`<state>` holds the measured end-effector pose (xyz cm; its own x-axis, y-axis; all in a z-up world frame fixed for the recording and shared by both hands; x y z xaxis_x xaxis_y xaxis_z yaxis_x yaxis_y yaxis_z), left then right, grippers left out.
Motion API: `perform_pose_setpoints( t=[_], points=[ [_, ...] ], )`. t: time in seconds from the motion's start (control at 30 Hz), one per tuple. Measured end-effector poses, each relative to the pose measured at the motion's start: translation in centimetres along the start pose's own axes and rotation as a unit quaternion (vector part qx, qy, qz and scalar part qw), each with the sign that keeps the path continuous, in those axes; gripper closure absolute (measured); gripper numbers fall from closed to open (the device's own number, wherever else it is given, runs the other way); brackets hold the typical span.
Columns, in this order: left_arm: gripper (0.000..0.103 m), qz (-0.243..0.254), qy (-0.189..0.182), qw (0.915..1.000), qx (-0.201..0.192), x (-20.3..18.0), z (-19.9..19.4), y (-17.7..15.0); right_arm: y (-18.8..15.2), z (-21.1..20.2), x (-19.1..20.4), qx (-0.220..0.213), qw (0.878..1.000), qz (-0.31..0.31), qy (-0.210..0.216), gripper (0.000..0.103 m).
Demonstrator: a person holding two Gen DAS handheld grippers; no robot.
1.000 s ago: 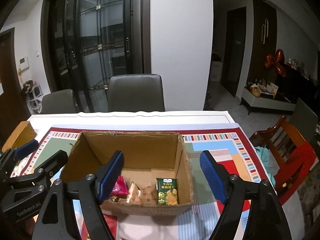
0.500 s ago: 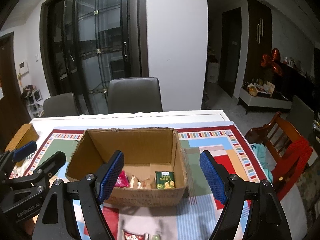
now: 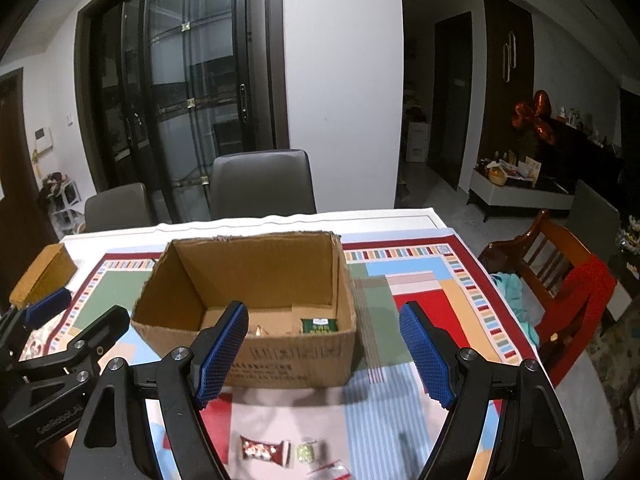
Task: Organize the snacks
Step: 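Withdraw both tools from the box toward the remaining snacks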
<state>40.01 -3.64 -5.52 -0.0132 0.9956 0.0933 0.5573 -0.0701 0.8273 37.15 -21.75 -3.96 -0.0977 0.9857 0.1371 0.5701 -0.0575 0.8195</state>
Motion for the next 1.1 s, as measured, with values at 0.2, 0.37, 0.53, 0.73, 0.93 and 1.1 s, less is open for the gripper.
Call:
perform_pose_setpoints(
  t=[0.2,0.37,0.53,0.73,0.93,1.1],
  points=[
    [0.014,0.006,-0.001,0.9999,0.009,-0.3,-0.2,-1.7,-1.8,-0.2,-0.1,0.01,1.0,0.001,0.0,0.024],
    [0.014,0.01,-0.001,0.9998,0.018,-0.3,-0.2,-3.1,-3.1,-0.2,-0.3,0.019,1.0,0.001,0.0,0.024],
    [0.014,0.012,-0.001,0.9994,0.031,-0.4,0.0,-4.7,-4.2,0.0,-0.2,0.028,1.0,0.005,0.002,0.024],
    [0.014,0.014,-0.002,0.9989,0.044,-0.4,0.1,-6.7,-5.5,0.0,0.1,0.035,0.999,-0.002,0.0,0.024],
    [0.014,0.016,0.002,0.9987,0.049,-0.3,0.3,-8.2,-7.2,0.4,0.4,0.048,0.999,-0.01,-0.004,0.024],
    [0.014,0.019,0.004,0.9982,0.057,0.0,0.9,-9.5,-8.6,0.9,0.8,0.061,0.998,-0.012,-0.003,0.025]
  ],
)
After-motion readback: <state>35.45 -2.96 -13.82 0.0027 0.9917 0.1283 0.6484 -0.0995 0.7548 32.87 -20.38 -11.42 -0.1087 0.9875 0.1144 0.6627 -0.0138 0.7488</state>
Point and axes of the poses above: each gripper's, at about its wrist camera, not at the fingertips, and z roughly the way its jaws point, x to its left, y to its top, the point moved 7 cm from there along z, roughly the way its jaws point, and after that the axes turned 10 degrees about y, right-handed, at the moved point
